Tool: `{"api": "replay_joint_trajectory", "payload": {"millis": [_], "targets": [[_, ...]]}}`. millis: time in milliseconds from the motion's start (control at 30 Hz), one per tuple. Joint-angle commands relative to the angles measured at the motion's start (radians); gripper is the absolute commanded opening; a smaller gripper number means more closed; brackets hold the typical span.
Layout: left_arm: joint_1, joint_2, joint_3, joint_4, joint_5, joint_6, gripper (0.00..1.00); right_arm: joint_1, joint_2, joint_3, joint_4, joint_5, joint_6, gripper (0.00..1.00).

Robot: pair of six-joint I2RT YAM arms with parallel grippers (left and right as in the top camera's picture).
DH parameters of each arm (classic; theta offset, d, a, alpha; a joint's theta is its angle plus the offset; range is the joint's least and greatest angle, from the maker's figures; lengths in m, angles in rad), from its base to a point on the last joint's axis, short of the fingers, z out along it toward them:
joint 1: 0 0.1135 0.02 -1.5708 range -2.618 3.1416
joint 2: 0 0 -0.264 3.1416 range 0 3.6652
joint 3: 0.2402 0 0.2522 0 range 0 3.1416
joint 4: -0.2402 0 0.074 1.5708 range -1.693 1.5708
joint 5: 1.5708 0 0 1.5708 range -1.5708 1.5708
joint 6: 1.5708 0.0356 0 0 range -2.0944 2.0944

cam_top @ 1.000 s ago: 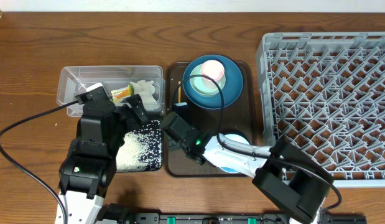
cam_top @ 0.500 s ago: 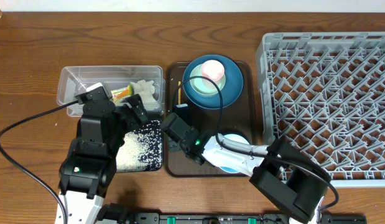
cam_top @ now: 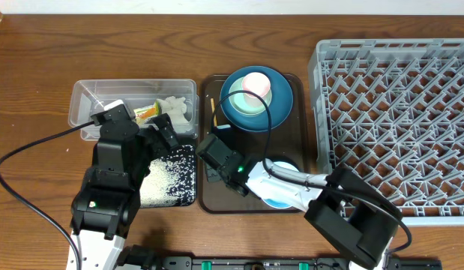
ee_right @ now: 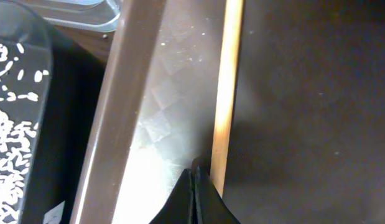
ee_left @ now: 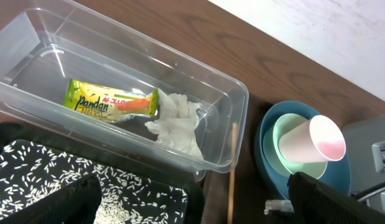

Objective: Sort waste into correct bins and load items into the dishwasher rack

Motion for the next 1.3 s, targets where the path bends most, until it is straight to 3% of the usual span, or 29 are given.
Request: {"api": "replay_joint_trajectory", "payload": {"millis": [0, 233, 433, 567, 700, 900, 1267], "targets": [[0.005, 0.000, -0.004, 0.001, -0.019, -0.009, 0.98, -0.023, -0.013, -0.001, -0.021, 0.007, 0.001, 0.02], [0.005, 0.000, -0.004, 0.001, -0.019, -0.009, 0.98, -0.042, -0.020, 0.000, -0.024, -0.023, -0.003, 0.05], [0.005, 0.000, -0.004, 0.001, -0.019, -0.009, 0.98, -0.042, -0.094, 0.012, 0.011, -0.136, -0.164, 0.05], [0.005, 0.000, -0.004, 0.001, -0.019, -0.009, 0.98, -0.042, -0.199, 0.012, -0.011, -0.051, -0.261, 0.06], [0.005, 0.000, -0.004, 0.001, -0.019, -0.009, 0.98, -0.045, -0.248, 0.012, -0.083, 0.118, -0.301, 0.17], [0.005, 0.000, -0.004, 0.001, -0.019, -0.009, 0.98, -0.047, -0.199, 0.011, -0.120, 0.148, -0.305, 0.28], [0.005, 0.000, -0.004, 0.001, -0.019, -0.009, 0.98, -0.047, -0.069, 0.011, -0.070, 0.124, -0.304, 0.30]]}}
